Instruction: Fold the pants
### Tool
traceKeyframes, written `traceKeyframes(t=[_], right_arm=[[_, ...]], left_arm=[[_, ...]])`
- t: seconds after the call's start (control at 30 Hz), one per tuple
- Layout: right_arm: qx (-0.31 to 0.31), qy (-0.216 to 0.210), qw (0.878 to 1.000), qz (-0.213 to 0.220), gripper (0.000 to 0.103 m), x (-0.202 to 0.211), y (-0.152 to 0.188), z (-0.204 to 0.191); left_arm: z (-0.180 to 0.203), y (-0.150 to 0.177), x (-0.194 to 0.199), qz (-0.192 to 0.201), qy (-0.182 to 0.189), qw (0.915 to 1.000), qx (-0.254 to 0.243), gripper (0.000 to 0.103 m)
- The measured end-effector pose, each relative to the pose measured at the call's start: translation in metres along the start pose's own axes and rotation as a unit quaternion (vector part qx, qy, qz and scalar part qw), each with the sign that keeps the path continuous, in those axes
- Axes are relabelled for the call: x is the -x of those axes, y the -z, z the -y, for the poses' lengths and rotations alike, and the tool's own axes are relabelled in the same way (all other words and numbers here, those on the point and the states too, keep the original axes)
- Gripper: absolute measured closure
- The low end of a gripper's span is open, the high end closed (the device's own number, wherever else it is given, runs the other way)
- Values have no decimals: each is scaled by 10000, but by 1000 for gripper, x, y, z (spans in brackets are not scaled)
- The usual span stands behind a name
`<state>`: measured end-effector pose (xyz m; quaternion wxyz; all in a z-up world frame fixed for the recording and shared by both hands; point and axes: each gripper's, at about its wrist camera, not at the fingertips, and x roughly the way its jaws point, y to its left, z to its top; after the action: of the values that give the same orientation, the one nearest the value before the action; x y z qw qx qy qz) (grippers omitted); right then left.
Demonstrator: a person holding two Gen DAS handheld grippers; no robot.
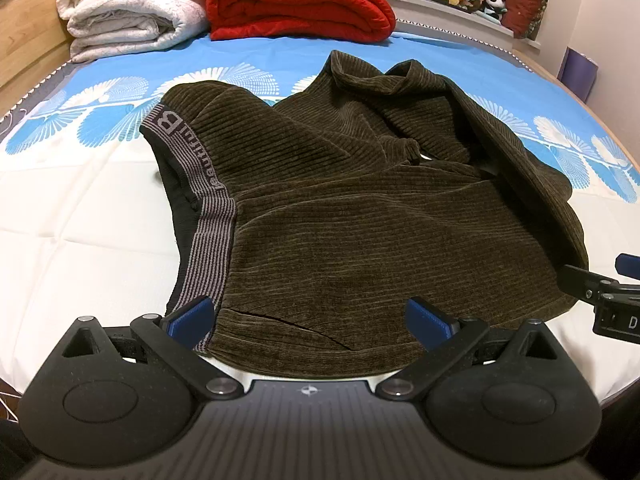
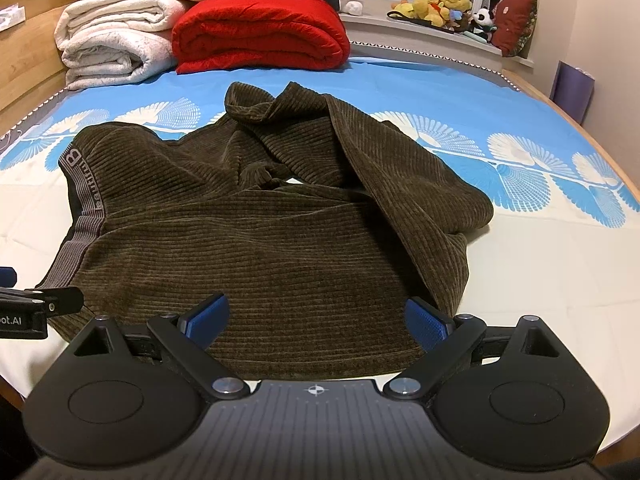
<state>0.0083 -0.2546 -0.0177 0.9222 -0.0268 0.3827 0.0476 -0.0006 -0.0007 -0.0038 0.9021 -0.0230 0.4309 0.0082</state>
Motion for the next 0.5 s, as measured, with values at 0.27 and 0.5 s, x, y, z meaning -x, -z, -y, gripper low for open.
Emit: traceKeyframes(t=[0.27,0.5], right_arm=[[-7,-7,10000,-27,8,0,-1,-1],[3,1,10000,-9,8,0,-1,-1]], left_arm=[[0,0,0,-1,4,10000,-1,1],[1,-1,0,25,15,10000,-3,1]])
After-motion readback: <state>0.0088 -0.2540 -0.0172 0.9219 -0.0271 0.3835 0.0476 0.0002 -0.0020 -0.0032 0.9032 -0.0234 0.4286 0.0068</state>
